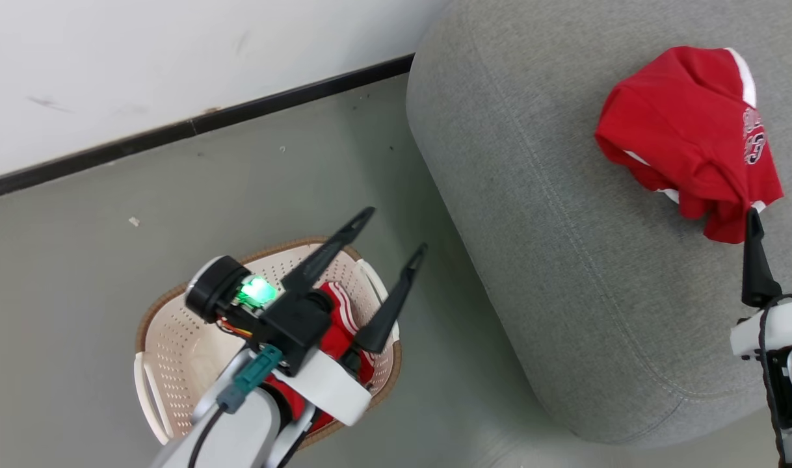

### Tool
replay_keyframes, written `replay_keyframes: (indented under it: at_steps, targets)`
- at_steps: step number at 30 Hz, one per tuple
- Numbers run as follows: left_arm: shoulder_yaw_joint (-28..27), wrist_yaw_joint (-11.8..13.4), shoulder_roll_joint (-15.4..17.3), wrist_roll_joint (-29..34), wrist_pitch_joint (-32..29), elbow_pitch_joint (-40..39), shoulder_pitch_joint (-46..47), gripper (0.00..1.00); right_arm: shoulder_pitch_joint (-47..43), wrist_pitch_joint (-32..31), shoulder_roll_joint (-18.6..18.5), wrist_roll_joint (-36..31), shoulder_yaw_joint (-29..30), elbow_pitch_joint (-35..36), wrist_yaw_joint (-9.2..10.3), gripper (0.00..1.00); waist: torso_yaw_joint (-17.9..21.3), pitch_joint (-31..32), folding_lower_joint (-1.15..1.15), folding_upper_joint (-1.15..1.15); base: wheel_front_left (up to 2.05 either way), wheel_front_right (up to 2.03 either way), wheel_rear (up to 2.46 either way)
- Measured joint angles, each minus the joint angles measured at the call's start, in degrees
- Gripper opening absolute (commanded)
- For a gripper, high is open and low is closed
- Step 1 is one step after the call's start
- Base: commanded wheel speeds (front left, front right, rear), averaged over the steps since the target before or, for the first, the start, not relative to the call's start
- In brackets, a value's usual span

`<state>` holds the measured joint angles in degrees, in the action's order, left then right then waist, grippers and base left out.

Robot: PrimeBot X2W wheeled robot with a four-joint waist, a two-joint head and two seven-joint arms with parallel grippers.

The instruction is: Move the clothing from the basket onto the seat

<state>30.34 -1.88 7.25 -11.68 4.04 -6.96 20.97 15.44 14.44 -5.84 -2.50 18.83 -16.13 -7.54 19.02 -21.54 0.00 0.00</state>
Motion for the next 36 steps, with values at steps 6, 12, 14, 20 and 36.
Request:
replay_keyframes:
  at_steps: [6, 12, 14, 20, 36]
  targets:
    - [-3.3, 2.0, 0.3, -0.4, 1.7, 1.0, -0.5, 1.0, 0.3, 0.0, -0.4, 0.2, -3.9, 3.1, 0.0, 1.0, 0.7, 2.1, 0.0, 0.0, 0.0, 0.0, 0.0]
    - [-7.8, 5.0, 0.5, -1.8, 3.8, 1.5, -2.2, 1.0, 2.1, 0.0, -0.4, 0.2, -8.9, 5.2, 0.0, 1.0, -0.2, 4.3, 0.0, 0.0, 0.0, 0.0, 0.0]
    - [-9.2, 6.0, 0.7, -2.2, 4.4, 1.7, -3.6, 1.0, 3.5, 0.0, -0.4, -0.1, -10.8, 5.9, 0.0, 1.0, -0.8, 5.0, 0.0, 0.0, 0.0, 0.0, 0.0]
    - [-13.2, 8.9, 1.7, -3.1, 6.3, 2.2, -7.0, 1.0, 5.2, 0.0, 0.2, -0.1, -15.6, 6.4, 0.0, 1.0, -3.2, 7.1, 0.0, 0.0, 0.0, 0.0, 0.0]
    - [-19.9, 11.9, 2.0, -7.1, 8.7, 5.2, -15.7, 1.0, 5.7, 0.2, 0.8, -1.2, -24.3, 4.3, 0.0, 1.0, -10.9, 13.3, 0.0, 0.0, 0.0, 0.0, 0.0]
